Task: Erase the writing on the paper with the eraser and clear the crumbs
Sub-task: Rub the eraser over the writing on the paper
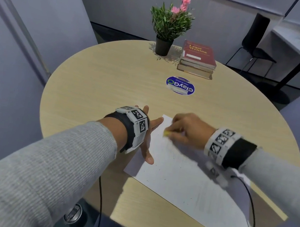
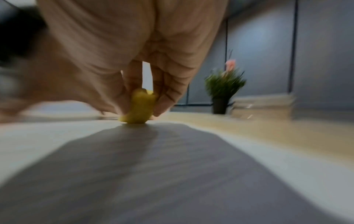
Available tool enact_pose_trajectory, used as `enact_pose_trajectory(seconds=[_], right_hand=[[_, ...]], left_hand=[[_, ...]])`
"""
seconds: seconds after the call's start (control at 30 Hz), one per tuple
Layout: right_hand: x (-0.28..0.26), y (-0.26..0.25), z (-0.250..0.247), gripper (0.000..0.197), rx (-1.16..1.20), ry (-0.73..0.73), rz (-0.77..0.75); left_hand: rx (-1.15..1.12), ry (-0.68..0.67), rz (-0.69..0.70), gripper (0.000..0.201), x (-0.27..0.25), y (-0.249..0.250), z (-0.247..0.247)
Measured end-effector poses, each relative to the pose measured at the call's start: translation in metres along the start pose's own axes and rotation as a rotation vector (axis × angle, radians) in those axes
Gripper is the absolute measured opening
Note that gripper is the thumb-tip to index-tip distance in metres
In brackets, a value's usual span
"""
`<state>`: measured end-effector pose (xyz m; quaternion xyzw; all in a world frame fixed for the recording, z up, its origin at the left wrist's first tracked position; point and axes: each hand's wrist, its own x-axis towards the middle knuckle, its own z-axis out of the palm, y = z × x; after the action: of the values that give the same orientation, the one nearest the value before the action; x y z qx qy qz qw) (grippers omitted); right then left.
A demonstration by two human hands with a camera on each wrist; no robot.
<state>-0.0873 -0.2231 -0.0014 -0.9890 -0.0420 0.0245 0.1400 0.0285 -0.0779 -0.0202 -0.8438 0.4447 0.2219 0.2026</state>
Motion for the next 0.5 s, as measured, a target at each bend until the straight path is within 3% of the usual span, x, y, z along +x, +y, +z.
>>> enact_pose_trajectory(seconds=[0.1, 0.23, 0.3, 0.4, 0.47, 0.5], right_hand=[[0.012, 0.023, -0.007, 0.023, -0.09, 0.067, 0.164], [-0.002, -0.024, 0.009, 0.019, -0.016, -0.053, -0.088], [0.006, -0.018, 0.003, 0.02, 0.003, -0.039, -0.04], [0.024, 0.012, -0.005, 0.024, -0.046, 0.073, 0.16], [0.023, 0.002, 0.0, 0.024, -0.056, 0.032, 0.128], [0.017, -0.012, 0.005, 0.022, -0.049, -0.009, 0.041]], left_hand=[[-0.012, 0.008, 0.002, 0.15, 0.0, 0.0, 0.002], [0.008, 0.014, -0.011, 0.153, 0.002, 0.002, 0.002], [0.018, 0.014, -0.005, 0.153, 0.001, 0.001, 0.001], [0.002, 0.019, 0.005, 0.148, -0.003, 0.0, 0.001], [-0.003, 0.022, 0.004, 0.147, -0.004, 0.001, 0.0], [-0.004, 0.026, 0.003, 0.147, -0.003, 0.002, 0.001]])
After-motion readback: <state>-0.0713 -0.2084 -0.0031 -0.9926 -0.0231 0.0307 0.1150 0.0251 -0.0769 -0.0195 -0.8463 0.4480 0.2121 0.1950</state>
